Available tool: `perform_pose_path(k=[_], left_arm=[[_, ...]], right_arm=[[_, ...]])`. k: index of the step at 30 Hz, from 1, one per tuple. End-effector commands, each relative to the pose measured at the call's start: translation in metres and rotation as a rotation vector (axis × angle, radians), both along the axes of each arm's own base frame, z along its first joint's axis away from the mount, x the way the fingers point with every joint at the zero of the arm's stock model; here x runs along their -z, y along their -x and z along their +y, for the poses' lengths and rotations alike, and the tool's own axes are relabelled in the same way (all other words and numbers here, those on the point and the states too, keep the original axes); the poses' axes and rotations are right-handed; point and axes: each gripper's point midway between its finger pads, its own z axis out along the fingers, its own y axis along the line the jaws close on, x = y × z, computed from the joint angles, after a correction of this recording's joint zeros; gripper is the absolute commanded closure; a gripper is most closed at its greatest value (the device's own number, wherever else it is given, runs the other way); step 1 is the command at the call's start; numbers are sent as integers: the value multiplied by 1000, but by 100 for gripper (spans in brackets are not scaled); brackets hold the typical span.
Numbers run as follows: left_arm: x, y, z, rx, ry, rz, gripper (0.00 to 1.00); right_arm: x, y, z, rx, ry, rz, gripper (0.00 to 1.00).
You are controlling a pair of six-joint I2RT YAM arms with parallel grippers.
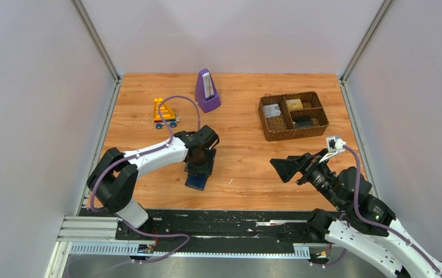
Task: Take the credit cards out of the card holder
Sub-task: Move the card holder to the center of the board.
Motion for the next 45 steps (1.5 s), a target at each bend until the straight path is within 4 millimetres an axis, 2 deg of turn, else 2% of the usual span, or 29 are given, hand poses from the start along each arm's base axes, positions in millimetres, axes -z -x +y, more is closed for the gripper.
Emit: perform_pose_path(k=[1, 8, 16, 22, 26, 30, 34, 39, 41, 42, 43, 44, 45], left_arm=[[-13, -10, -17, 104, -90, -94, 35], [2, 0, -26, 194, -253, -92, 32], [22, 1, -21, 204, -373, -86, 38], [21, 2, -21, 203, -376, -95, 60], [15, 0, -22, 195, -357, -116, 79], [6, 0, -26, 182, -325, -127, 100], [-14, 3, -43, 178, -210, -135, 100], [-63, 9, -84, 190, 86, -180, 100], [-78, 11, -90, 189, 146, -197, 100], [-85, 10, -89, 181, 155, -214, 100], [-87, 7, -79, 156, 113, -230, 100], [-88, 5, -71, 137, 83, -243, 93], [-87, 2, -52, 97, 1, -254, 87]], right_arm=[[0, -4, 1, 23, -11, 17, 3], [-4, -2, -2, 20, -18, 5, 2], [-5, 2, -11, 33, -42, -2, 2], [-5, 2, -15, 55, -48, -3, 3], [-1, 0, -13, 56, -45, 12, 3], [3, 0, -9, 42, -33, 23, 3], [6, -1, -9, 48, -34, 28, 3], [9, -1, -8, 49, -39, 34, 3], [12, -2, -7, 45, -34, 33, 3], [13, -2, -5, 41, -32, 34, 3], [14, -2, -4, 35, -32, 39, 3], [16, -1, -1, 26, -34, 45, 3], [16, 0, 1, 14, -37, 50, 3]])
